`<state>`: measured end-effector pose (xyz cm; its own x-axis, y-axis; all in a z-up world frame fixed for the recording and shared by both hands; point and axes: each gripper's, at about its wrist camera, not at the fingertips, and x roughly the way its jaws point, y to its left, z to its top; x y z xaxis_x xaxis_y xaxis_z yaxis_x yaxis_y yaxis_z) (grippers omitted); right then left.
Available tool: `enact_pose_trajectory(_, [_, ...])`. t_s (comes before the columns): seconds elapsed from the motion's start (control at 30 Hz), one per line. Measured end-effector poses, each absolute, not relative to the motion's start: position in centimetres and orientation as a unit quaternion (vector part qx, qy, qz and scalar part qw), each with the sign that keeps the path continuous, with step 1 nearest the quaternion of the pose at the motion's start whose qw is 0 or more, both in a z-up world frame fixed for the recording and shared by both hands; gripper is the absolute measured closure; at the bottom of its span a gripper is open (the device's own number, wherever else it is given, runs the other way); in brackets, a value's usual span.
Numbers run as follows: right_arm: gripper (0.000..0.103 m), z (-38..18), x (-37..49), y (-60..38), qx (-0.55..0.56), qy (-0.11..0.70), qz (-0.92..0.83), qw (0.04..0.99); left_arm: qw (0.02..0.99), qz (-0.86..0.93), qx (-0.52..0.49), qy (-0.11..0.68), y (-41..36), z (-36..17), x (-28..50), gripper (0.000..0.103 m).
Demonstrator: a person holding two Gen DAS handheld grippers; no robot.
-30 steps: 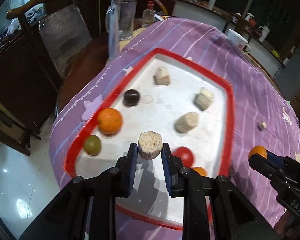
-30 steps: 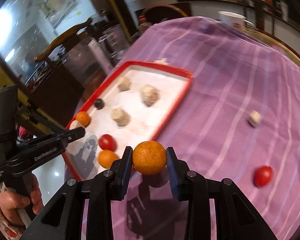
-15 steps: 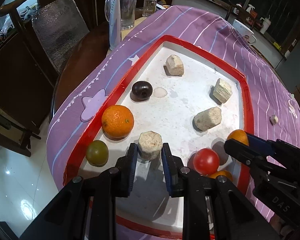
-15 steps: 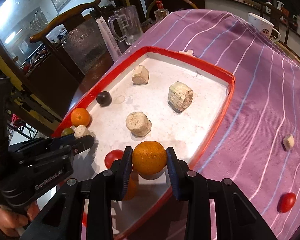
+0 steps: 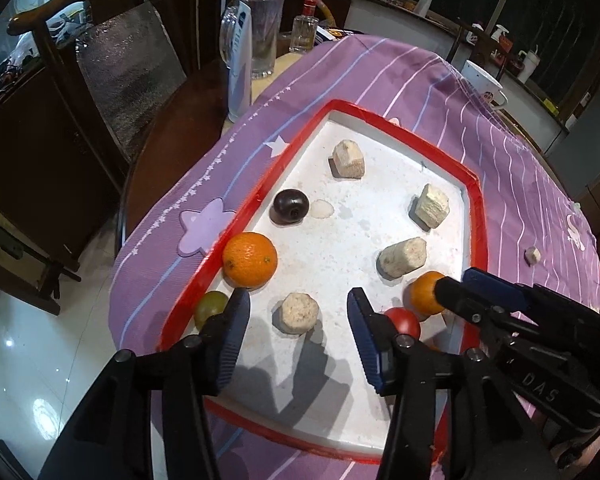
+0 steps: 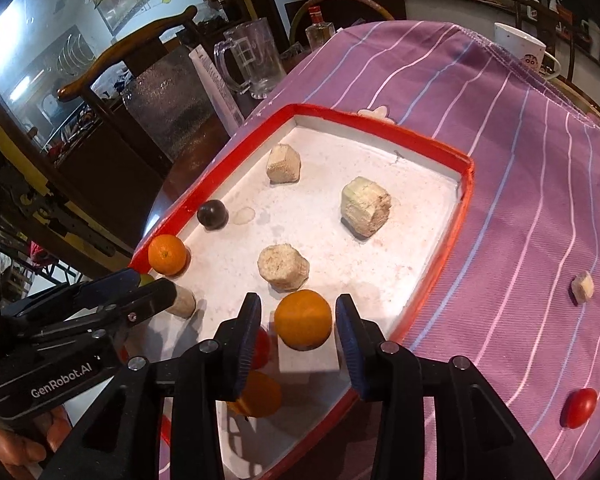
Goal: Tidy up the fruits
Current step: 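Release the cork in the tray with the left gripper while the right gripper releases the orange, then move both grippers away from the tray toward the last tomato and cork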
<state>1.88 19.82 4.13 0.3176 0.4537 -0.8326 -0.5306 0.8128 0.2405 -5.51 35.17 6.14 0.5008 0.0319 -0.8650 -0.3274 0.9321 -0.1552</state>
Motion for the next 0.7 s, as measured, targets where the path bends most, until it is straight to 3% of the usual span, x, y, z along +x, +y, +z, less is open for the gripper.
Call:
enact_pose_trajectory(0.1, [0.059,5.1,1.8,18.7,-0.019,0.492,0.297,0.818,0.855,0.117,-0.154,0.481,35.5,7.4,-6.4,0.052])
enact_pose_trajectory(0.23, [0.058,6.3,1.5,16.9,0.019,0.488,0.289,0.823,0.863,0.135,-0.153,0.461,35.8,9.2,-8.2,0.040])
enact_pose_trajectory(0.7, [0.057,7.4,-1.8,13.7,0.061,0.489,0.307,0.814,0.860,0.167,-0.150,0.458,32.8,11.3,-12.4,0.040])
